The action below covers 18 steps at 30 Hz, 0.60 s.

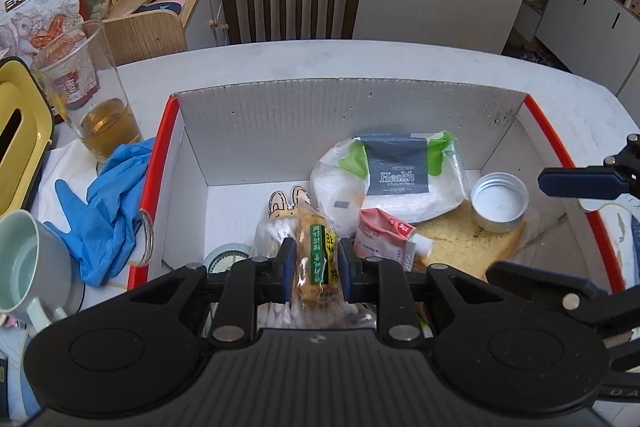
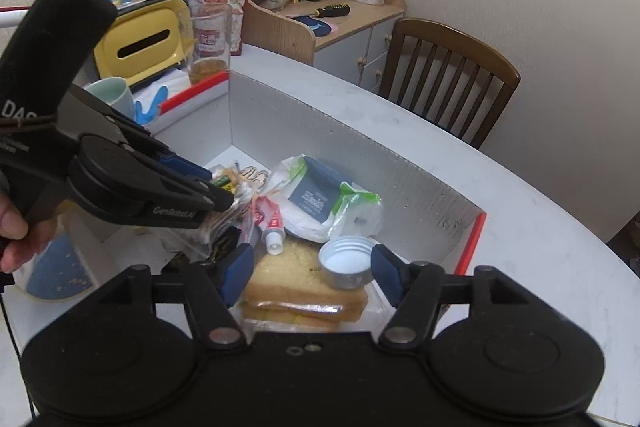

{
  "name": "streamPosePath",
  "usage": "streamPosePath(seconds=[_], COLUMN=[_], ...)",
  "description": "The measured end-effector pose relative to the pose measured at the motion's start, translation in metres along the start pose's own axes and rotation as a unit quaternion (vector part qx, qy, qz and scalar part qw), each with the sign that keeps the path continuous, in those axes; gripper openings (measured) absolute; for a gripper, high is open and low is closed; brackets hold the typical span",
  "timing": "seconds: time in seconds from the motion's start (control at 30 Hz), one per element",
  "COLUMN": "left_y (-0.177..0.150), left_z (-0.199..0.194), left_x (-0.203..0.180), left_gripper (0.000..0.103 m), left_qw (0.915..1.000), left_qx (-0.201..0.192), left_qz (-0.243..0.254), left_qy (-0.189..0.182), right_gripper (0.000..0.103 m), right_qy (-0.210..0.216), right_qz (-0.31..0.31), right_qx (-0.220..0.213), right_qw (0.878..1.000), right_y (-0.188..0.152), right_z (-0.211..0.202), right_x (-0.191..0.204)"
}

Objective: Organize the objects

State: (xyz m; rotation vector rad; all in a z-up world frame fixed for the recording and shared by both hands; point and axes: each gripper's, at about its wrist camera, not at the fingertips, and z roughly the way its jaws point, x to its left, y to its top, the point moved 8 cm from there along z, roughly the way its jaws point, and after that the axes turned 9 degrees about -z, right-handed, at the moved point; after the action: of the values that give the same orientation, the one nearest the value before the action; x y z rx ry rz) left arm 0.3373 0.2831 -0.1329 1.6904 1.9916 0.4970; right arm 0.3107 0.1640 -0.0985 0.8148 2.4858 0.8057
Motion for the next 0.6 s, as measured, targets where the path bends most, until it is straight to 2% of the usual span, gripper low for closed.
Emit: streamPosePath(seconds=[0.5,0.53,0.6], left_y=[-0.008,-0.009,-0.011], left_z=[-0.048,-0.051,-0.057], left_x=[-0.016,-0.017,-0.019], left_gripper=[0.021,0.022,0.029], left_qw=[0.9984,0.9983,0.9981], left_qx=[-0.047,-0.05,-0.057], left_qz=[-0.014,-0.013,-0.012], left_qy=[-0.026,-0.025,-0.023], right_gripper=[0.069,0.071,0.072], right_qy=[0.0,0.0,0.002], right_qz=[0.016,0.017,0.02], right_qx=[-0.037,-0.04,-0.045], right_qw=[0.999,0.999,0.999], right_y=[-0.002,-0.003,-0.005], right_z=[-0.048,-0.052,-0.059], right_x=[-0.005,-0.005,-0.005])
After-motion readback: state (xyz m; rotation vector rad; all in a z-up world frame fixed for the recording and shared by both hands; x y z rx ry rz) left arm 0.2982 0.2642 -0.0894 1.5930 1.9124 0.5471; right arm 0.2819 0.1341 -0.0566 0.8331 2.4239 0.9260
